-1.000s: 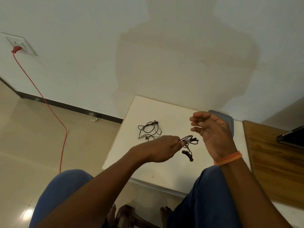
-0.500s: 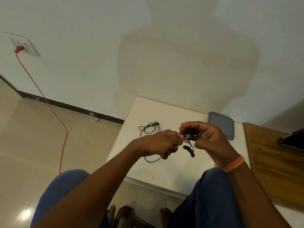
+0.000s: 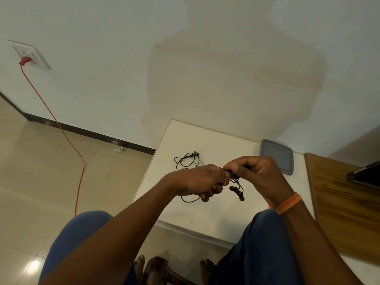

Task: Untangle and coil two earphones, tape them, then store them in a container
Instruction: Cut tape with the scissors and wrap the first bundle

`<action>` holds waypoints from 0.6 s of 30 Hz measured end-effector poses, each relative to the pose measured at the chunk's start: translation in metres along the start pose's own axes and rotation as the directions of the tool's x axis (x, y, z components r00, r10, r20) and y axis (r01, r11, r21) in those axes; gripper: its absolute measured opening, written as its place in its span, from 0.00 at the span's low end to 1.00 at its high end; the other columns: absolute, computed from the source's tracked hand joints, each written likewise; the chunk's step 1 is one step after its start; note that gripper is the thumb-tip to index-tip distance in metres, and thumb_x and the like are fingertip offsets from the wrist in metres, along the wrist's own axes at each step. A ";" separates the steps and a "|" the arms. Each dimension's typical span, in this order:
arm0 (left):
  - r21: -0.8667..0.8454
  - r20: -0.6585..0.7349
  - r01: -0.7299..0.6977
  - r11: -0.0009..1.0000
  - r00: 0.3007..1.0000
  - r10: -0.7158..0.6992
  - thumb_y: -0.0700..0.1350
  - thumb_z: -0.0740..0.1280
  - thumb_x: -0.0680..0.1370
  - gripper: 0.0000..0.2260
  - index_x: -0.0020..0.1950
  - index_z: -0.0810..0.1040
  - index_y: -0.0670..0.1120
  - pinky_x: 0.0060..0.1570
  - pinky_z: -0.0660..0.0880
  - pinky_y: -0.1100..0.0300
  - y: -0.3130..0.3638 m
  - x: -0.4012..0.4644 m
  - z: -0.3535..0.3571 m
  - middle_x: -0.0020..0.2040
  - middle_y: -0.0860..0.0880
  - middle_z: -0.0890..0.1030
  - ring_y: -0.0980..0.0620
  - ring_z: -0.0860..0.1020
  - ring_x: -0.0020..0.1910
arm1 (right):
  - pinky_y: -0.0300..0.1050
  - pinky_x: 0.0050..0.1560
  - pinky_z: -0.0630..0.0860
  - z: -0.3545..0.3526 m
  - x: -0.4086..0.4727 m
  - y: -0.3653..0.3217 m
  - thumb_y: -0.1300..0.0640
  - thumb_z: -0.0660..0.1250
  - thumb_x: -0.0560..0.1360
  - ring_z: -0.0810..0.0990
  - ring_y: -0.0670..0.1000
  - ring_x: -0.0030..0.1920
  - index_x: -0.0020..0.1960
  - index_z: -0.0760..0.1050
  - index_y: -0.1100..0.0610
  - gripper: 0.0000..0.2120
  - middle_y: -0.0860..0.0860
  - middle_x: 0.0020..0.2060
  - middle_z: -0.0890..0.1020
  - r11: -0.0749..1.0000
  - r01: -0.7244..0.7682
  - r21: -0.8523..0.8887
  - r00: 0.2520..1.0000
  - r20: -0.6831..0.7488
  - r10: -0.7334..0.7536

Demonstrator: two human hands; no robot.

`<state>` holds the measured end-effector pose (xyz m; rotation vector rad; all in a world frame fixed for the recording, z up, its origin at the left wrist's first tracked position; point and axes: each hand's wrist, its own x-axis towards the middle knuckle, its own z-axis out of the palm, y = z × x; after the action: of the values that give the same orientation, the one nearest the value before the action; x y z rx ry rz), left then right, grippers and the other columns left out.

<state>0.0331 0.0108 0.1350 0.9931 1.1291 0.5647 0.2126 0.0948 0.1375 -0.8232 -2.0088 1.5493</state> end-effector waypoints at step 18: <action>0.798 -0.239 -0.044 0.600 0.892 0.384 0.43 0.57 0.84 0.11 0.66 0.71 0.45 0.49 0.75 0.51 -0.009 0.008 0.015 0.56 0.46 0.80 0.46 0.79 0.52 | 0.32 0.26 0.70 0.031 0.006 -0.004 0.55 0.68 0.77 0.75 0.40 0.24 0.40 0.83 0.58 0.10 0.45 0.26 0.80 0.960 -0.259 -0.106 0.914 -0.348 0.208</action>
<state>0.0487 0.0081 0.1248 1.8695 1.6933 0.4716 0.1864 0.0769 0.1338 -1.3350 -1.8408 1.2797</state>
